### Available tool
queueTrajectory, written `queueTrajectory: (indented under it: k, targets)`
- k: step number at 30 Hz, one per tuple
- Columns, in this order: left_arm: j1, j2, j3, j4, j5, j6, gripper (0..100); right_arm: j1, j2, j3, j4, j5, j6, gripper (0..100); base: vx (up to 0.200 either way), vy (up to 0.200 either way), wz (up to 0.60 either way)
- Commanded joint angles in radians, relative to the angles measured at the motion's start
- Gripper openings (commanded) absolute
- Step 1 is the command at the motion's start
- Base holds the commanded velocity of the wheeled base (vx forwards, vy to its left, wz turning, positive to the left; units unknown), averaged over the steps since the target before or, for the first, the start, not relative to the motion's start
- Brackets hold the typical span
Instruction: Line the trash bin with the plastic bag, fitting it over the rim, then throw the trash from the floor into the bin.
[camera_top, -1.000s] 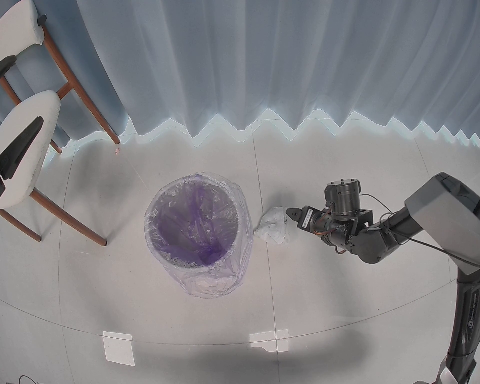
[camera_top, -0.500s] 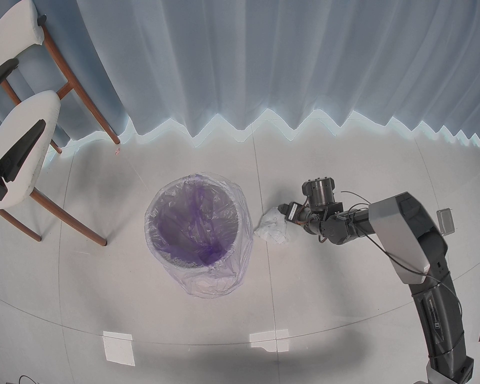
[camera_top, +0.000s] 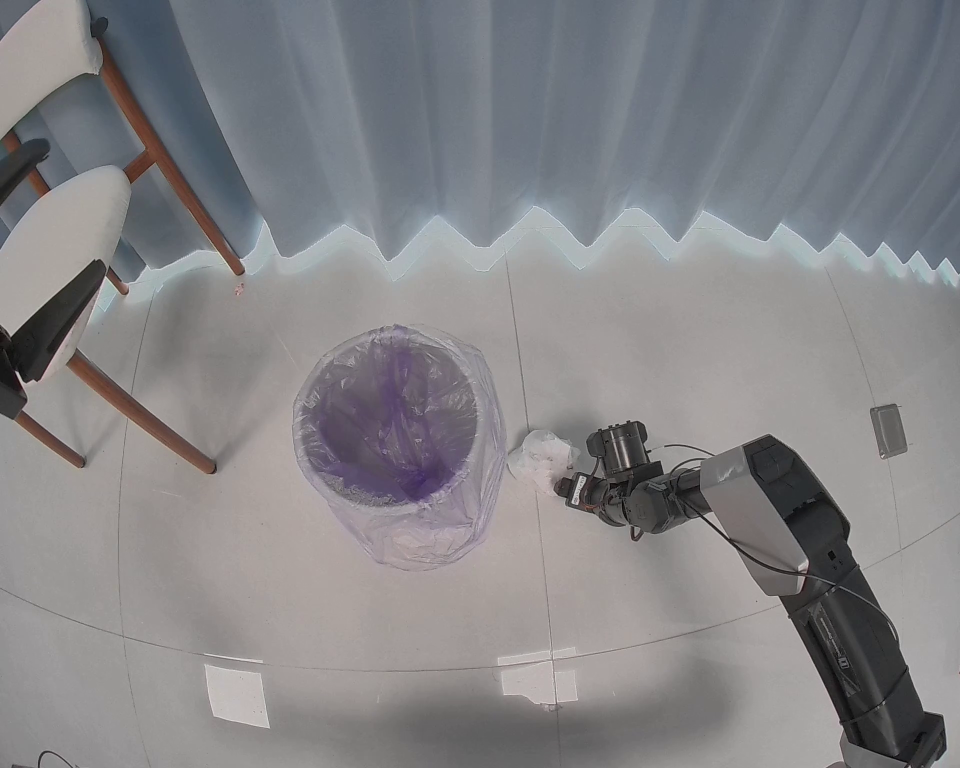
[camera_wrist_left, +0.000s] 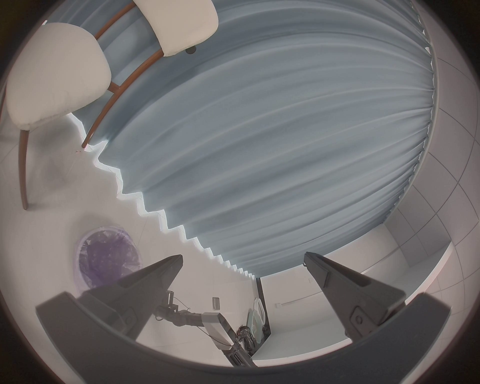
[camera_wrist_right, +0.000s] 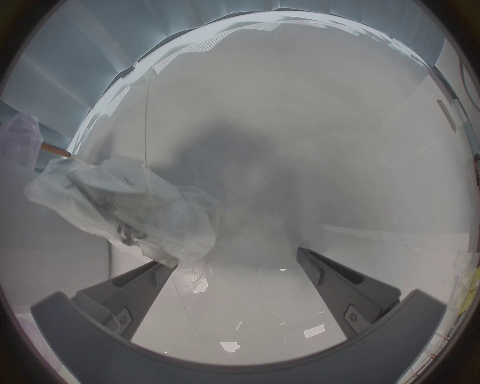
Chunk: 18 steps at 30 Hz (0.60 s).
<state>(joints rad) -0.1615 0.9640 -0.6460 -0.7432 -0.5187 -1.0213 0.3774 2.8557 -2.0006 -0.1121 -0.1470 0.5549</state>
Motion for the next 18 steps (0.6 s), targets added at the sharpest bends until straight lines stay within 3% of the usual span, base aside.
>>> queueTrajectory:
  k: [1, 7, 13, 17, 18]
  targets:
    - [-0.001, 0.001, 0.002, -0.001, -0.003, 0.000, 100, 0.006, -0.136, 0.001, 0.022, -0.006, 0.023, 100, 0.000, 0.000, 0.00]
    - [-0.001, -0.007, 0.003, -0.001, -0.004, 0.000, 100, 0.038, -0.496, 0.001, 0.201, 0.026, 0.091, 100, 0.000, 0.000, 0.00]
    - [-0.003, -0.011, 0.000, -0.001, -0.006, -0.002, 100, 0.074, -0.865, 0.410, 0.310, 0.159, 0.089, 100, 0.000, 0.000, 0.00]
    - [-0.010, -0.024, -0.001, 0.001, -0.006, -0.003, 100, 0.126, -0.961, 0.686, 0.299, 0.118, 0.011, 100, 0.000, 0.000, 0.00]
    - [-0.010, -0.024, -0.001, 0.001, -0.006, -0.003, 100, 0.126, -0.961, 0.686, 0.299, 0.118, 0.011, 100, 0.000, 0.000, 0.00]
